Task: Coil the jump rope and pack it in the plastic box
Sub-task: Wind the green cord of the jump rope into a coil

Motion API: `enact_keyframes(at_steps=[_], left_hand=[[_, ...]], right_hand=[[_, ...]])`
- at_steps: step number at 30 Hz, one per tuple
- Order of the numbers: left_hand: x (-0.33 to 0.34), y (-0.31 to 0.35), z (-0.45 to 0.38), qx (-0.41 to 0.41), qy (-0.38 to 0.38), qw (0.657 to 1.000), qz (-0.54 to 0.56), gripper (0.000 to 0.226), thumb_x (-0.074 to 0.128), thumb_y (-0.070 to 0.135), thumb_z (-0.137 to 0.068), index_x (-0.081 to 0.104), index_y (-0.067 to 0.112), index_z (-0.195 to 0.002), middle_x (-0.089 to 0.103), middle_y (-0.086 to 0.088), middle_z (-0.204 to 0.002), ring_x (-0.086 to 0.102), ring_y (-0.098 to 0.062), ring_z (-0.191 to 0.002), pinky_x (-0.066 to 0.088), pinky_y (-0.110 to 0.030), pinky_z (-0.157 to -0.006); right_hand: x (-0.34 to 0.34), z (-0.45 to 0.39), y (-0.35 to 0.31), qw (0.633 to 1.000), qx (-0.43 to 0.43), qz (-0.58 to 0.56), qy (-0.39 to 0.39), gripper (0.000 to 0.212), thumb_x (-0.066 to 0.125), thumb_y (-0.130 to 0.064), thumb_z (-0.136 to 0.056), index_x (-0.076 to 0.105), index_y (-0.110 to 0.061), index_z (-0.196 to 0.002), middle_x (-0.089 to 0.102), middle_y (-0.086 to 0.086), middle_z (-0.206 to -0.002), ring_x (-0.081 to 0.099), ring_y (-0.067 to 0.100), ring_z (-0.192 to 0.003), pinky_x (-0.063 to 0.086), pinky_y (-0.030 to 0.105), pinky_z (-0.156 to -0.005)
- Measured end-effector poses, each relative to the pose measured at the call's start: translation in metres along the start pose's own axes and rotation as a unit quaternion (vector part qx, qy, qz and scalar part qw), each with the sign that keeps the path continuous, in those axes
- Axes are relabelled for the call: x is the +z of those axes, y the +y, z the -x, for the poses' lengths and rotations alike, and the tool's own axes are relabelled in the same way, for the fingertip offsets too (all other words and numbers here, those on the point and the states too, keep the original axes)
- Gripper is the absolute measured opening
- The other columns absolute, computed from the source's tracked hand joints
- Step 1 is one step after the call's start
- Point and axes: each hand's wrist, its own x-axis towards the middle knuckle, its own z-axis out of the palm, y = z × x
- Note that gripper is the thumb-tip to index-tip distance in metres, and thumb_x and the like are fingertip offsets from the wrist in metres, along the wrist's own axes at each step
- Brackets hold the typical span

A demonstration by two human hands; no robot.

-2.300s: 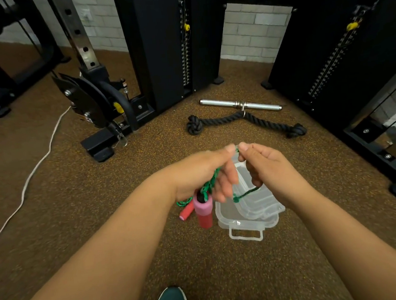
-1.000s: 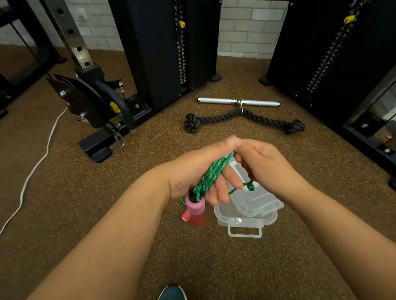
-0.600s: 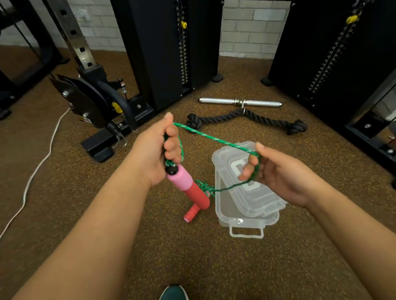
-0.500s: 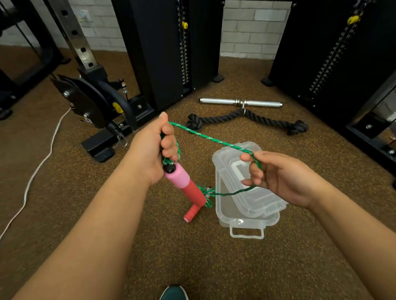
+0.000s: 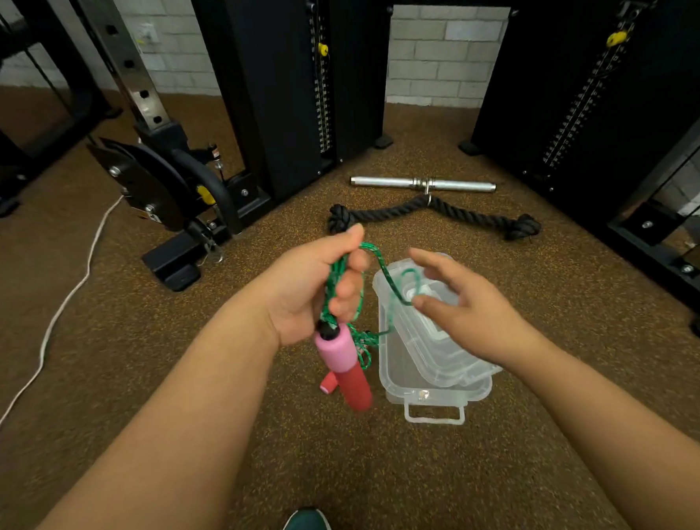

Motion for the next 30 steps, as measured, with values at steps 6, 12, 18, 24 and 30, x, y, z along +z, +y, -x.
enact_keyframes(at_steps=[6, 12, 18, 24, 30], left_hand=[[0.010, -0.003, -0.002, -0.011, -0.077, 0.997, -0.009, 0.042, 0.045, 0.038, -0.093, 0.061, 0.015, -0.061, 0.052, 0.001, -0.039, 0.048, -0.012, -0.031, 0.039, -0.019, -0.038], [0.007, -0.006, 0.005, -0.004, -0.134, 0.991, 0.002, 0.033, 0.050, 0.029, -0.084, 0.078, 0.011, -0.082, 0.065, -0.001, -0.052, 0.063, -0.013, -0.044, 0.051, -0.020, -0.046], [0.005, -0.001, 0.009, 0.061, -0.216, 0.968, 0.115, 0.044, 0.045, 0.008, -0.089, 0.053, 0.004, -0.132, 0.073, -0.012, -0.109, 0.073, -0.018, -0.091, 0.056, -0.028, -0.084], [0.004, 0.001, -0.001, 0.066, -0.027, 0.981, 0.178, 0.071, 0.028, 0.056, -0.095, 0.036, 0.006, -0.145, 0.059, -0.014, -0.133, 0.057, -0.022, -0.123, 0.040, -0.034, -0.106], [0.008, -0.001, -0.004, 0.024, 0.019, 0.999, -0.023, 0.097, 0.002, 0.077, -0.082, 0.027, 0.012, -0.150, 0.057, -0.013, -0.137, 0.057, -0.018, -0.123, 0.038, -0.028, -0.099]], right_hand=[[0.029, 0.004, -0.024, 0.962, -0.078, -0.238, -0.111, 0.038, 0.043, -0.006, -0.098, 0.050, -0.034, -0.123, 0.059, -0.013, -0.122, 0.051, -0.003, -0.119, 0.039, 0.021, -0.103], [0.024, 0.004, -0.023, 0.962, -0.091, -0.255, -0.040, 0.012, 0.042, -0.014, -0.098, 0.053, -0.010, -0.099, 0.057, 0.002, -0.087, 0.054, 0.014, -0.085, 0.045, 0.027, -0.079], [0.030, 0.008, -0.005, 0.994, -0.100, -0.038, 0.001, 0.024, 0.043, -0.022, -0.098, 0.049, -0.035, -0.079, 0.055, -0.011, -0.061, 0.050, 0.001, -0.055, 0.041, 0.025, -0.055], [0.026, 0.019, 0.001, 0.928, -0.210, 0.301, -0.060, 0.032, 0.018, -0.050, -0.096, 0.032, -0.026, -0.081, 0.047, -0.007, -0.068, 0.049, 0.021, -0.063, 0.035, 0.035, -0.056], [0.015, 0.028, -0.037, 0.940, -0.272, 0.198, -0.047, 0.032, 0.029, -0.040, -0.095, 0.047, -0.019, -0.078, 0.054, -0.005, -0.066, 0.051, 0.016, -0.061, 0.041, 0.038, -0.057]])
